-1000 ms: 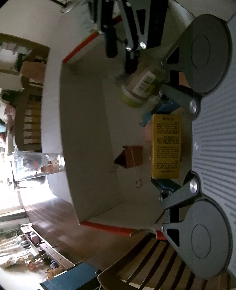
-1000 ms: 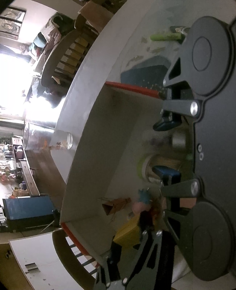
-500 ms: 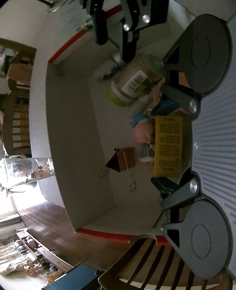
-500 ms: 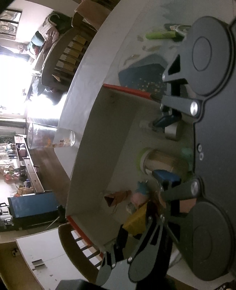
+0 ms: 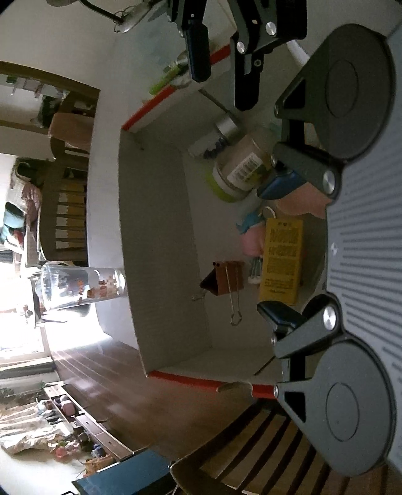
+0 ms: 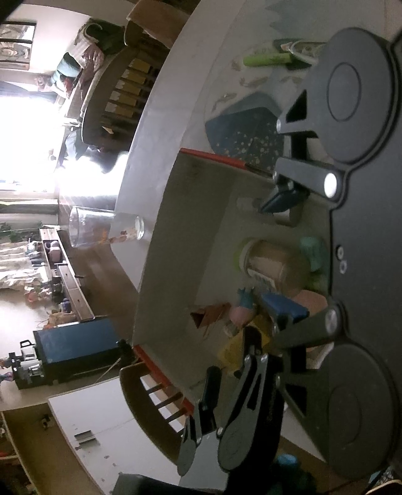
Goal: Organize rigid objects
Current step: 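Move both tools back from the box toward the remaining table items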
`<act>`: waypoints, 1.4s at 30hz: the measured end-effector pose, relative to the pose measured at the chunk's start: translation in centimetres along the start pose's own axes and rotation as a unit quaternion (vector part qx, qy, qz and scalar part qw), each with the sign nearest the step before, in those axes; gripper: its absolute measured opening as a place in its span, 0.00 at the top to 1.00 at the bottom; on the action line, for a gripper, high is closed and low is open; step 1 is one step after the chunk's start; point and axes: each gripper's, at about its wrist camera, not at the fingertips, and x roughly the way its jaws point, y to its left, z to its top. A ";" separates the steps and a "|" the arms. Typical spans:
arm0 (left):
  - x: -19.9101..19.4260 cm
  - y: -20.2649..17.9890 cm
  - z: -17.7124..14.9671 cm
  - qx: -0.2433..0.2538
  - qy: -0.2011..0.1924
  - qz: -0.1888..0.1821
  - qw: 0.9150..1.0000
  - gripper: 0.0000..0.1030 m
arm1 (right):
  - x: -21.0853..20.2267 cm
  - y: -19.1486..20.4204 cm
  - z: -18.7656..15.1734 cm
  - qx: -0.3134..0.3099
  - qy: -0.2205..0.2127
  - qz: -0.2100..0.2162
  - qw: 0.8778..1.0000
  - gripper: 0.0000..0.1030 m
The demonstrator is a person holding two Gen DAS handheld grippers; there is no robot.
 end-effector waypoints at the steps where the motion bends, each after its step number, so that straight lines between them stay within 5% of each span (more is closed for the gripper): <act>1: -0.4 0.0 -0.1 -0.001 -0.004 0.000 1.000 0.30 | -0.2 0.0 0.0 0.001 -0.002 0.001 1.000 0.41; 12: -5.3 -1.7 -0.4 0.000 -0.061 -0.015 0.998 0.24 | -4.7 0.2 -1.0 0.016 -0.033 0.023 0.999 0.35; 25: -9.2 -5.5 0.5 0.000 -0.119 -0.053 0.991 0.18 | -10.9 -1.9 -3.0 0.053 -0.092 0.038 0.994 0.15; 35: -7.9 -10.8 2.3 -0.003 -0.141 -0.073 0.987 0.00 | -12.8 -7.4 -5.9 0.069 -0.099 0.020 0.992 0.10; 42: -5.7 -15.4 4.5 -0.010 -0.145 -0.076 0.987 0.00 | -12.3 -12.6 -7.9 0.084 -0.082 -0.020 0.993 0.10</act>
